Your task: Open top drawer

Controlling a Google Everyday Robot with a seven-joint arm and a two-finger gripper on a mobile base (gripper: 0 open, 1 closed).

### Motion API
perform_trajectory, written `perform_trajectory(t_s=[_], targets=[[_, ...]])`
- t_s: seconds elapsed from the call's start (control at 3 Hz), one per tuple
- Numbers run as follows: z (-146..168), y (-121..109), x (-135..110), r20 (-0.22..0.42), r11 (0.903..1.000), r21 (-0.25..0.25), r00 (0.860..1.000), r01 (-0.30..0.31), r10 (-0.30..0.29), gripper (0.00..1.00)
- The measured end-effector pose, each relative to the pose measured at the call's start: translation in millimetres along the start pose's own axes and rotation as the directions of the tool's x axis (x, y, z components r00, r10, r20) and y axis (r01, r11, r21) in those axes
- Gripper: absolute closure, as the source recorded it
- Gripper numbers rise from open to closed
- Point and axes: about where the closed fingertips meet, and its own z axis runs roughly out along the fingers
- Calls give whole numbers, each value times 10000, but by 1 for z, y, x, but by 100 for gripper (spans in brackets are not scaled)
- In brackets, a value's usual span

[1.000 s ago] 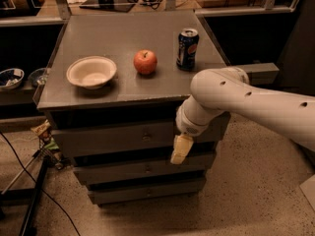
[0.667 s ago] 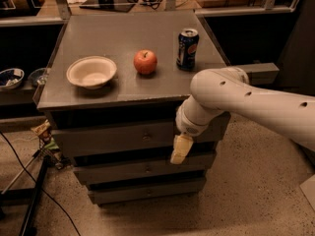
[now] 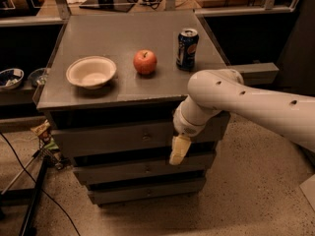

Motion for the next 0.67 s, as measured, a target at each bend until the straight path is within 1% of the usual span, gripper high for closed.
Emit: perform_trajectory(t_s=[0.33,0.67], targets=[[7,3,1,96,9998,-182,10000,-1,3,0],[7,3,1,96,9998,-182,10000,-1,3,19]])
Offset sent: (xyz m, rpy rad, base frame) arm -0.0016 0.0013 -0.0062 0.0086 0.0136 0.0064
